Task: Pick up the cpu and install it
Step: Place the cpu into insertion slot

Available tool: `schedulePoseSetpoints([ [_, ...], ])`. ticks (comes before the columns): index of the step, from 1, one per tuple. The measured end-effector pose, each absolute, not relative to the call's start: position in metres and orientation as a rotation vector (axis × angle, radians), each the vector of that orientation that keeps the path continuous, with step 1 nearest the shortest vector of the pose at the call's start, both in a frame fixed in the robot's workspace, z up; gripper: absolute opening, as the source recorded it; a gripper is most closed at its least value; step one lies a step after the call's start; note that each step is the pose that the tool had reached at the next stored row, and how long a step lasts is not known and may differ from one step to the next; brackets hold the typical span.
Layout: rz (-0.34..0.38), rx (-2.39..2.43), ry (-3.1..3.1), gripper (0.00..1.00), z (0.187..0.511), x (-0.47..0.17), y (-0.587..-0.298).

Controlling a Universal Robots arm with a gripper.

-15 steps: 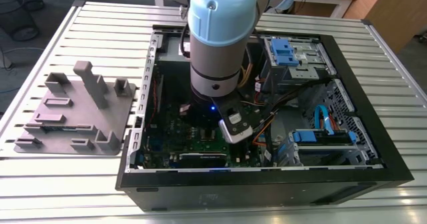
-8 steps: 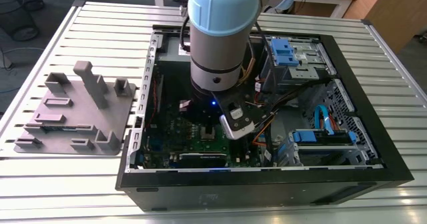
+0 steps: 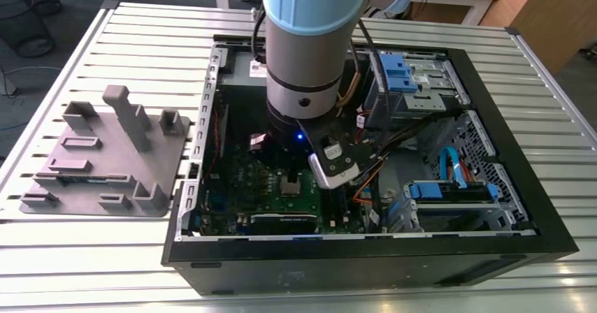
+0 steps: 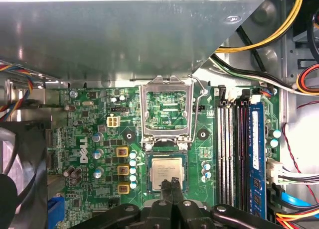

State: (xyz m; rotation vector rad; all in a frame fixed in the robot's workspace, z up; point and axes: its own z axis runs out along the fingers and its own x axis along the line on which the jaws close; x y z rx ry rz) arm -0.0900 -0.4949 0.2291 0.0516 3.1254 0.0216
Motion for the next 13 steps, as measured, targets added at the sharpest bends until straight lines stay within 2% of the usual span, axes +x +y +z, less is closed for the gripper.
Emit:
schedulePoseSetpoints([
  [13,0.022,0.052,3.125,0.11,0.2307,-0.0900,-0.4949],
])
